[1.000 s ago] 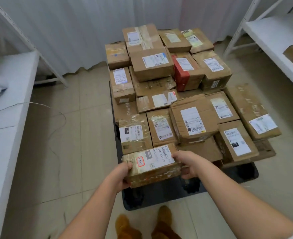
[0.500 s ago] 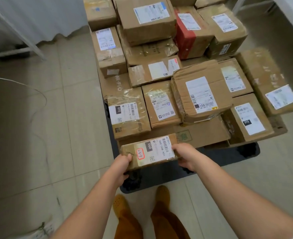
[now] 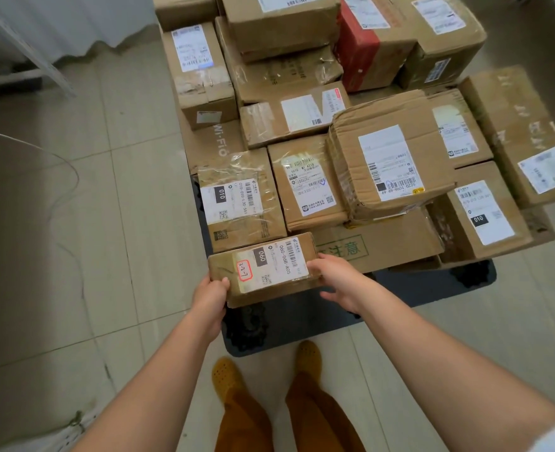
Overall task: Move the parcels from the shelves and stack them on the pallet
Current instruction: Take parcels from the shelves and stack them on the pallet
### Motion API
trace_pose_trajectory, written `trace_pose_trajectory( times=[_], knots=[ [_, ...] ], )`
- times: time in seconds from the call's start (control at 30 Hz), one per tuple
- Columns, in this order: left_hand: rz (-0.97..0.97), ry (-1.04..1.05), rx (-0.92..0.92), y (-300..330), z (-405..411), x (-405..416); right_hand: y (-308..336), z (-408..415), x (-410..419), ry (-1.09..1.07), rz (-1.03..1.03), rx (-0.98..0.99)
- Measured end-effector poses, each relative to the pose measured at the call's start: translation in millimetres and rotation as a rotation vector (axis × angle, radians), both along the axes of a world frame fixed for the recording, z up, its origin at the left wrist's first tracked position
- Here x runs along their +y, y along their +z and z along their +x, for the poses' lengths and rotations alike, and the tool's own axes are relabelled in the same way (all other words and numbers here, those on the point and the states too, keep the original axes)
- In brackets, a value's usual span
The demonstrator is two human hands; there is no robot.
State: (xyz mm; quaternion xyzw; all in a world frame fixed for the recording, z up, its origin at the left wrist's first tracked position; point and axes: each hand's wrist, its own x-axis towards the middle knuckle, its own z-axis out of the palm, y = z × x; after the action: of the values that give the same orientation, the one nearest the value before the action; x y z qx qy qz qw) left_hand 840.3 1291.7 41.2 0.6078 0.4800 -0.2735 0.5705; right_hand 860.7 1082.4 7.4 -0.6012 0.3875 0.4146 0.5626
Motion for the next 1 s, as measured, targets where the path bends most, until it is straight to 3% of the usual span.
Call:
trace_pose_trajectory(
  times=[0.37,0.83,1.0],
  knots=[
    [-0.008,-0.011,0.052,-6,-3,7,0,-1,-4,-0.027,-0.051,0.007],
    [-0.081,-0.182,0.122,2,6,-31,7,-10,-41,-0.266,-0.224,-0.032],
    [-0.128,-0.328,0.121,6,16,-75,8,-11,-82,-0.319,-0.486,-0.047]
  ],
)
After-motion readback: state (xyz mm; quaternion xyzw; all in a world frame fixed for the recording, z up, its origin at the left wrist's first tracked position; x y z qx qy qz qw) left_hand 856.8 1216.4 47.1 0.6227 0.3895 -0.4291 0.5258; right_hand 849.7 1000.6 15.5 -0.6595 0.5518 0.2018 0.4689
